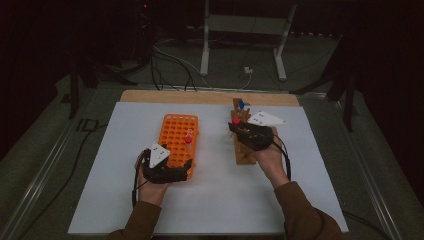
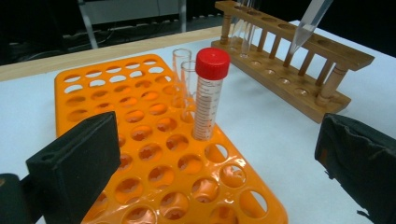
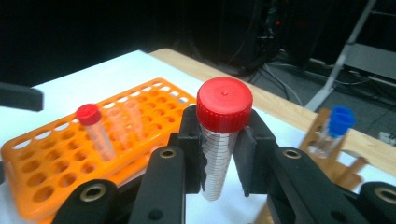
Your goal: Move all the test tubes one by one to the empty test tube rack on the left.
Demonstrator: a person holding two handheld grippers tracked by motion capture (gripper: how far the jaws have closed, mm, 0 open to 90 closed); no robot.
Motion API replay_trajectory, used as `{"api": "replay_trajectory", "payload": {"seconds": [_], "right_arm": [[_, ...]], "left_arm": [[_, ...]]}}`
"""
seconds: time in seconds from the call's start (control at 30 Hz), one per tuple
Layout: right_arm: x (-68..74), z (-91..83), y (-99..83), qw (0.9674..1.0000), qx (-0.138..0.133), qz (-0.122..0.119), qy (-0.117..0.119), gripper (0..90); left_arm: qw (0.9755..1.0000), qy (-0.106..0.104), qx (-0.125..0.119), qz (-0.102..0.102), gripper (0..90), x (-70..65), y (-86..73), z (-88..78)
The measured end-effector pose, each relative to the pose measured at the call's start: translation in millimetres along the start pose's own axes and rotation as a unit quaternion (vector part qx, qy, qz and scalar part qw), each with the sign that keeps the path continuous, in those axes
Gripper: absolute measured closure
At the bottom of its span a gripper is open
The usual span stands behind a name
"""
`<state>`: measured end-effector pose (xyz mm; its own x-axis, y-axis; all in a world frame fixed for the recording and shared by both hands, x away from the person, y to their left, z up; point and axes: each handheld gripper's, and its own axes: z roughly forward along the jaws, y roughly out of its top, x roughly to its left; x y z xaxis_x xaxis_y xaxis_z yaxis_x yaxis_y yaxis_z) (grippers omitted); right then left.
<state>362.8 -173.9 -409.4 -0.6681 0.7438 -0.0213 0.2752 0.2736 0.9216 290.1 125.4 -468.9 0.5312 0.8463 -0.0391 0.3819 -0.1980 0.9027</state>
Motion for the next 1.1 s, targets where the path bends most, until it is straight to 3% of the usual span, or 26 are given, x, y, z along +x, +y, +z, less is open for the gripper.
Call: {"api": "replay_trajectory", "payload": {"seconds": [0.4, 0.53, 0.67, 0.77, 0.8, 1.1], "right_arm": [[23.0, 5.9, -7.1, 0.9985, 0.015, 0.003, 0.052, 74.2], [29.0, 4.9, -7.5, 0.9977, 0.021, -0.003, 0.064, 74.1], [34.9, 5.0, -8.5, 0.9969, 0.024, -0.002, 0.075, 74.1], [39.5, 6.0, -9.2, 0.9961, 0.027, -0.005, 0.084, 74.1], [41.3, 6.3, -9.2, 0.9959, 0.027, -0.005, 0.086, 74.1], [55.1, 8.7, -10.9, 0.9932, 0.034, -0.009, 0.111, 74.0]], "left_arm": [[0.9993, -0.031, -0.01, 0.021, 3.1, -21.9, 14.2, 4.3], [0.9977, -0.049, -0.011, 0.046, 2.6, -36.2, 20.1, 10.2], [0.9969, -0.058, -0.009, 0.052, 4.1, -47.7, 25.7, 18.4], [0.9964, -0.062, -0.011, 0.057, 11.0, -53.5, 28.7, 23.3], [0.9959, -0.066, -0.011, 0.06, 18.3, -54.7, 29.2, 24.7], [0.9962, -0.069, -0.005, 0.053, 51.9, -56.1, 29.8, 33.0]]}}
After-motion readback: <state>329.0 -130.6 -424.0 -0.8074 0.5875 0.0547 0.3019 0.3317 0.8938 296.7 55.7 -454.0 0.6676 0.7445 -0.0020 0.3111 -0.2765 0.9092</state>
